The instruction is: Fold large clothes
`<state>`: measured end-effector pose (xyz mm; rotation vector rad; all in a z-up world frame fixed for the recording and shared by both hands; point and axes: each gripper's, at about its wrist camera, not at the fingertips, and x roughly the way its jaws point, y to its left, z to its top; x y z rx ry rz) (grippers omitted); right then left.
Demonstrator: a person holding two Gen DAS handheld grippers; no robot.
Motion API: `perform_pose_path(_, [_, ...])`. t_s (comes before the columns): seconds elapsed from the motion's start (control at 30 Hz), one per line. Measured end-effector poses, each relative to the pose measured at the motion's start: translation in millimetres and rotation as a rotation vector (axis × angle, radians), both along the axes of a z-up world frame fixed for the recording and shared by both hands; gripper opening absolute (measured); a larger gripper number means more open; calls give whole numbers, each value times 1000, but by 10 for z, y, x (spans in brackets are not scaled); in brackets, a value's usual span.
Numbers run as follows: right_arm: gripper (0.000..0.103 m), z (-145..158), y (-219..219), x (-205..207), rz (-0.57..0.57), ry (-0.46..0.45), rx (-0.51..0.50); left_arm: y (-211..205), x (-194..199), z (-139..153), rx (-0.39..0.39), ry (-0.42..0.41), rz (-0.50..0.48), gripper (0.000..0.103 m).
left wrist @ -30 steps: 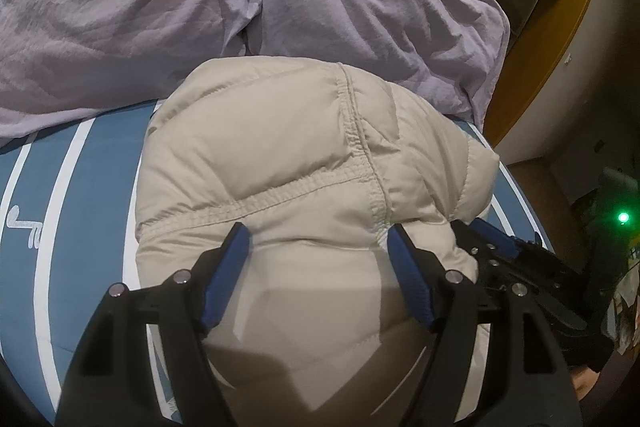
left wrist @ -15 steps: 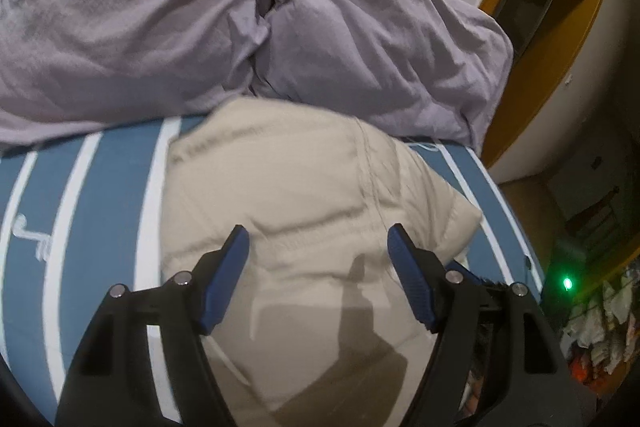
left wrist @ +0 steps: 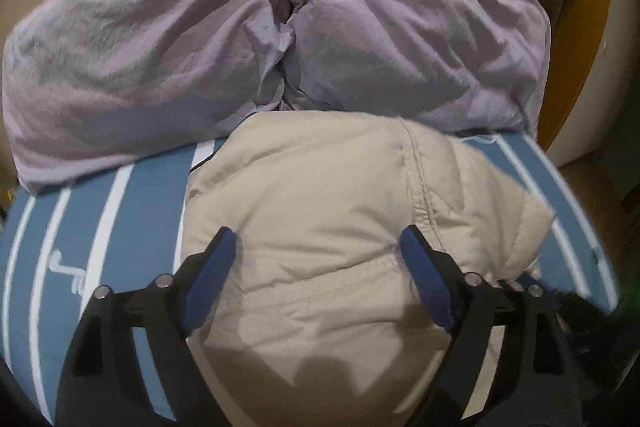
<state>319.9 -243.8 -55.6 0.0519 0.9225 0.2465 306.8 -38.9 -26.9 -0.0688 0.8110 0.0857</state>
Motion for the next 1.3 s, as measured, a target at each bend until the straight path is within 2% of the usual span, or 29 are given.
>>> perform_pose_path(0.2, [40,120,28,48,-2,7,-24,38,21,-144,11,-7,12,86])
perform_pose_path(0.27, [46,193,14,67,-9,12,-17,57,16,-187,8,-11,13,87])
perform_pose_path(0.33, [63,307,17,108,-19,-6,9,85,18,-213,-3,-10,14,87])
perform_pose_path(0.5, [63,592,127,262,-24,-99,36,103,13,-231,-16,-9,13,87])
perform_pose_path(0.6, [63,621,196,377,-22,-131,0,119,7,-237,-25,-12,13,88])
perform_pose_path(0.8, [63,515,197,568,-60,-138,-75,140,-3,-238,-40,-19,14,88])
perform_pose_path(0.93, [63,307,157,617,-84,-107,-90,146,-4,-234,-53,-23,9,88])
perform_pose_path(1.3, [64,-31,100,636,-106,-102,-44,84,-11,-247,-45,-45,1,90])
